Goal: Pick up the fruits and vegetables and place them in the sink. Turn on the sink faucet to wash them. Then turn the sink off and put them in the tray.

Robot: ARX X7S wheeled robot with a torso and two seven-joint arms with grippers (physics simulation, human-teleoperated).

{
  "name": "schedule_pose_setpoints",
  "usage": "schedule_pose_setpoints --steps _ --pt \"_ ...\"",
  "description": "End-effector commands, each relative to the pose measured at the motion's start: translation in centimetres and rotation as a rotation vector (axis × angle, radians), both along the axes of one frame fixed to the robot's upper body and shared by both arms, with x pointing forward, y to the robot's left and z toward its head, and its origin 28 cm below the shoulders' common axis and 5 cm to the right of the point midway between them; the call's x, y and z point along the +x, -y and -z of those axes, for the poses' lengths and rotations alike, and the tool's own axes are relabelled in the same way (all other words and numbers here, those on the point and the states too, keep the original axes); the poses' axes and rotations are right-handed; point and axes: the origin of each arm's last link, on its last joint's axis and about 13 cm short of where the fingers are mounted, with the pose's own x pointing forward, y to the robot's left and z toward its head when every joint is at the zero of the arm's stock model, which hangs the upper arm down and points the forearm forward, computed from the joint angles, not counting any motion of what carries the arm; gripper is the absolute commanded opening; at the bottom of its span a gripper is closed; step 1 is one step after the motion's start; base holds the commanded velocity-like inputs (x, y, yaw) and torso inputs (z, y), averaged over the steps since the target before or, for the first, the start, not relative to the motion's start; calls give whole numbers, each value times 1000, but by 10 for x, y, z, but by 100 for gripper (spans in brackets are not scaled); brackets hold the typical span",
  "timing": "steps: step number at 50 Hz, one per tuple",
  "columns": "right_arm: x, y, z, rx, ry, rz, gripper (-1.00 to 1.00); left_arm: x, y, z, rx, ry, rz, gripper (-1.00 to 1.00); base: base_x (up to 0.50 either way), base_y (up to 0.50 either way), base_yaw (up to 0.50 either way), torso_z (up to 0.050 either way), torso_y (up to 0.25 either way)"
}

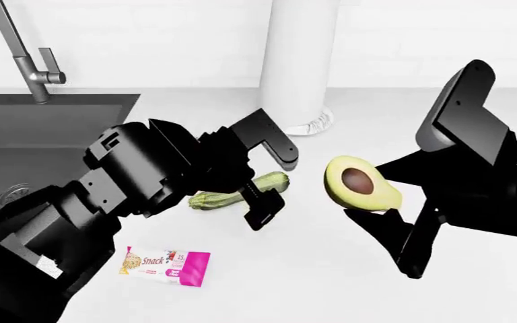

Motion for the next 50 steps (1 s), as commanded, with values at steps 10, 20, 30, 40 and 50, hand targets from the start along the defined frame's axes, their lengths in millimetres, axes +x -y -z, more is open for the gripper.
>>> schedule_pose_setpoints --steps 10,20,30,40,50 --pt "2 1 -1 -3 4 10 -100 2 -1 10 -28 -36 -23 100 0 0 0 0 0" --pt "4 3 1 1 -2 26 -100 0 -2 6 -40 -32 -15 -100 0 0 0 0 0" --pt "3 4 -2 3 8 39 -100 -3 -3 -1 -58 12 -21 -100 0 0 0 0 0" --pt "2 4 -7 -1 29 67 -100 -10 -3 -18 -110 95 -22 -100 0 0 0 0 0" --pt "2 1 -11 -3 59 82 -100 -29 -3 -54 -199 204 -29 -100 0 0 0 0 0"
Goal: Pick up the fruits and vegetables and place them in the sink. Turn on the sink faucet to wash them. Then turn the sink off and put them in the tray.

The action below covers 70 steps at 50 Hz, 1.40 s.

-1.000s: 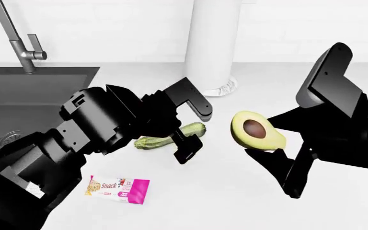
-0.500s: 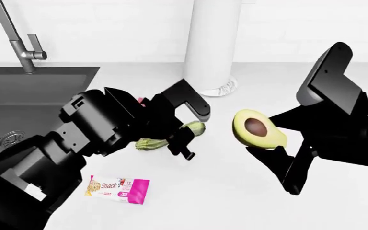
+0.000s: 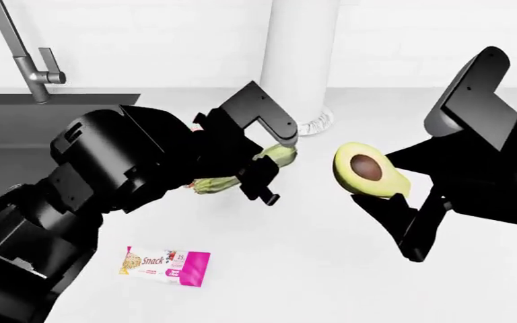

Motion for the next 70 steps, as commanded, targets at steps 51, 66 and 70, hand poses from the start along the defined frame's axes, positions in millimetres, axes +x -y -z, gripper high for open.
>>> schedule_pose_setpoints --steps 51,66,70 --pt "24 -34 -30 72 298 116 -100 -76 -37 -57 -235 393 -144 -100 -175 199 0 0 0" --pt "27 -43 -35 61 302 60 -100 -68 -59 -69 -279 390 -226 -100 -173 496 0 0 0" --pt "28 -44 -37 58 301 49 -100 -68 -64 -71 -257 380 -240 -100 -18 500 0 0 0"
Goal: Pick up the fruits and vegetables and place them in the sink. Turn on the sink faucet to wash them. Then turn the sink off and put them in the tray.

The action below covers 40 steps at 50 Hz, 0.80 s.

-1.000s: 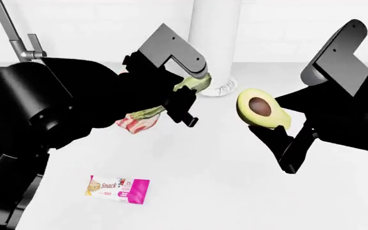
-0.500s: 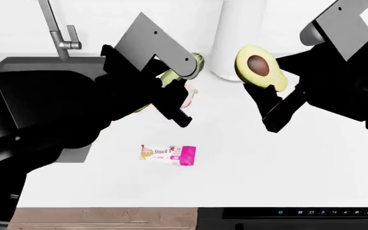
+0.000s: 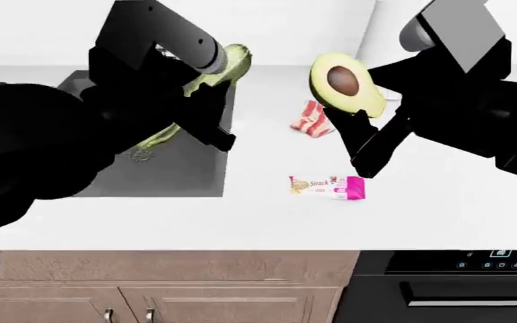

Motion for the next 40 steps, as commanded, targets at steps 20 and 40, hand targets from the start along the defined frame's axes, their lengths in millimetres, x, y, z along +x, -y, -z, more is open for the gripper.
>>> schedule_pose_setpoints --steps 20,40 --pt "7 -8 -9 -49 -9 -42 -100 -3 -32 -12 96 -79 -78 -100 -1 500 0 0 0" --pt "16 -7 -3 -45 -53 -40 -100 0 -33 -15 127 -76 -102 -100 5 464 0 0 0"
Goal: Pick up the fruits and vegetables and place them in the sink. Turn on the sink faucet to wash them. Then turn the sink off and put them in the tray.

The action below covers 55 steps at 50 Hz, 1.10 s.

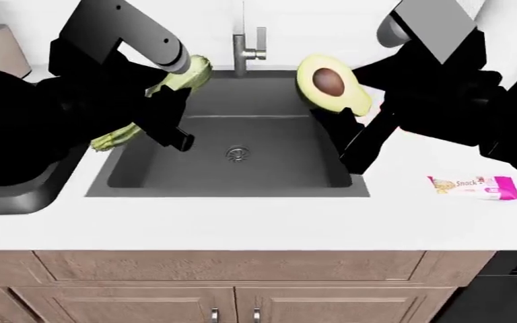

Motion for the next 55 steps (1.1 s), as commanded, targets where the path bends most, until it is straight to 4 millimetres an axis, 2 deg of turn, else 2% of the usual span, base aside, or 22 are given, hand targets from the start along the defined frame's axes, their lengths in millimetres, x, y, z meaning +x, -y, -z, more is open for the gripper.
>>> schedule_pose_setpoints --steps 1,7,19,30,37,44,55 --pt "4 2 4 -5 -20 3 -100 1 0 -3 12 4 -11 -100 82 340 0 0 0" --pt "7 3 6 3 -41 24 -100 2 2 -4 12 5 -9 -100 178 354 0 0 0" --pt "8 4 6 7 -53 35 -100 3 6 -3 40 1 13 -100 73 0 0 0 0" --pt "5 1 3 -12 -67 1 -100 6 2 -11 73 20 -34 -100 170 0 0 0 0" --pt "6 1 1 -15 -81 4 -100 6 2 -13 92 35 -55 -100 0 0 0 38 0" --pt "8 1 2 -15 -92 5 -100 6 5 -14 116 37 -49 -100 326 0 0 45 0" --pt "9 0 4 -19 -98 5 -100 10 5 -7 136 9 -48 -100 446 0 0 0 0"
